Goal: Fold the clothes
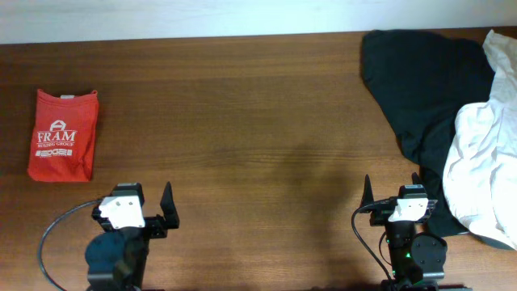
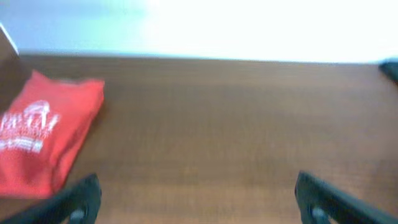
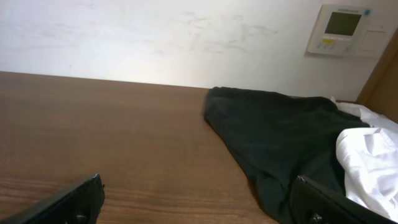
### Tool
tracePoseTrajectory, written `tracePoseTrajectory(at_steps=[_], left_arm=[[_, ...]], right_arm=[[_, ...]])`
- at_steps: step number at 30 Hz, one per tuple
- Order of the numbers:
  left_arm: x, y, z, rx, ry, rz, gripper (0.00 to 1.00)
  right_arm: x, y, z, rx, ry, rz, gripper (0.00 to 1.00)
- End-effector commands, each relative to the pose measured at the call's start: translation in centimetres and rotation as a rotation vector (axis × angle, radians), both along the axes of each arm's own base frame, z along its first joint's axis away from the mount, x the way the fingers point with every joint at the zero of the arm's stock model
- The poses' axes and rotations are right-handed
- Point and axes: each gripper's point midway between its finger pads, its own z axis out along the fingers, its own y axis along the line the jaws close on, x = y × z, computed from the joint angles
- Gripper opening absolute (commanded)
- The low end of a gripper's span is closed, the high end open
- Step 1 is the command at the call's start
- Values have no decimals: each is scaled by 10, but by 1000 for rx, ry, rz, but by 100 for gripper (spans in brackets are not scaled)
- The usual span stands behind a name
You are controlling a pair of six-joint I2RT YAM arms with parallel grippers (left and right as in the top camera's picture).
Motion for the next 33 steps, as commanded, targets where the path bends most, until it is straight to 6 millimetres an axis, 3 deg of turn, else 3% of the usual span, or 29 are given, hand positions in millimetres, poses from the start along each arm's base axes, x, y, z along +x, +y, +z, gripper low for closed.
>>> tracePoseTrajectory(at_steps=[1,5,9,14,17,33], left_arm=[[5,0,-2,38,-123,-12,99],[9,-1,8,121,-305,-26,99],[10,-1,5,145,-414,-21,99],[12,-1,-18,150,-324,-27,99],[11,-2,-49,143,-200,-40,99],[11,-2,-48,144,-203,-38,99]], right_arm=[[0,-1,-3,-6,3,-1,99],[0,-1,-3,-6,3,-1,99],[0,-1,-3,-6,3,-1,99],[0,-1,-3,-6,3,-1,99],[0,-1,-3,-6,3,-1,99],[0,-1,-3,-6,3,-1,99]])
